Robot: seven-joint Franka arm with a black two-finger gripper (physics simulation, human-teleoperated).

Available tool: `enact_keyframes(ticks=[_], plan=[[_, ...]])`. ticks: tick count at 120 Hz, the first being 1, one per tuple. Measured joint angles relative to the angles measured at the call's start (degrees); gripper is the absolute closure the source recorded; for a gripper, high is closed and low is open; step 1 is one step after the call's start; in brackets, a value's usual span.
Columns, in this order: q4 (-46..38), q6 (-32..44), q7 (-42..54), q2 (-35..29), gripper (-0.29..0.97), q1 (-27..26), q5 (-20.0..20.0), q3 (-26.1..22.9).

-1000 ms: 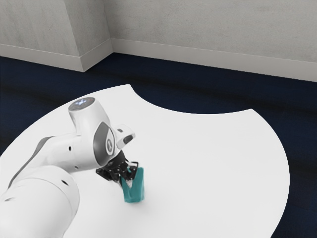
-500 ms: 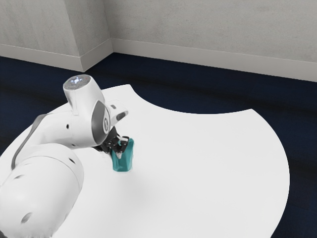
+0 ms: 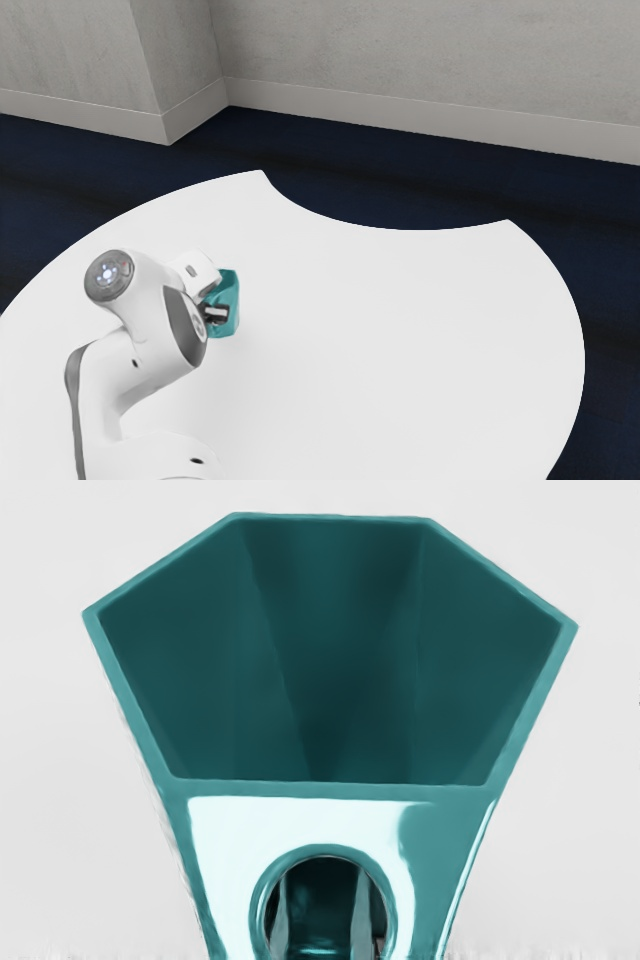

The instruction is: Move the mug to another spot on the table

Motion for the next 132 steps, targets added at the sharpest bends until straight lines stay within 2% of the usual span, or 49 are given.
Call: enact_keyframes(ticks=[10,20,54,86,108,132], plan=[[-0.4,-0.8,3.3,-1.0,0.65,-0.1,-4.0,-2.1],[-0.5,-1.3,6.2,-1.3,0.65,-0.1,-6.3,-2.8],[-0.5,-2.1,13.9,-2.0,0.65,0.0,-10.2,-3.3],[-0.5,-2.2,19.6,-2.9,0.65,0.6,-15.5,-5.4],[-0.5,-2.2,22.5,-3.0,0.3,0.8,-17.4,-6.3],[-0.4,-2.1,24.7,-2.9,0.12,1.4,-18.4,-7.1]])
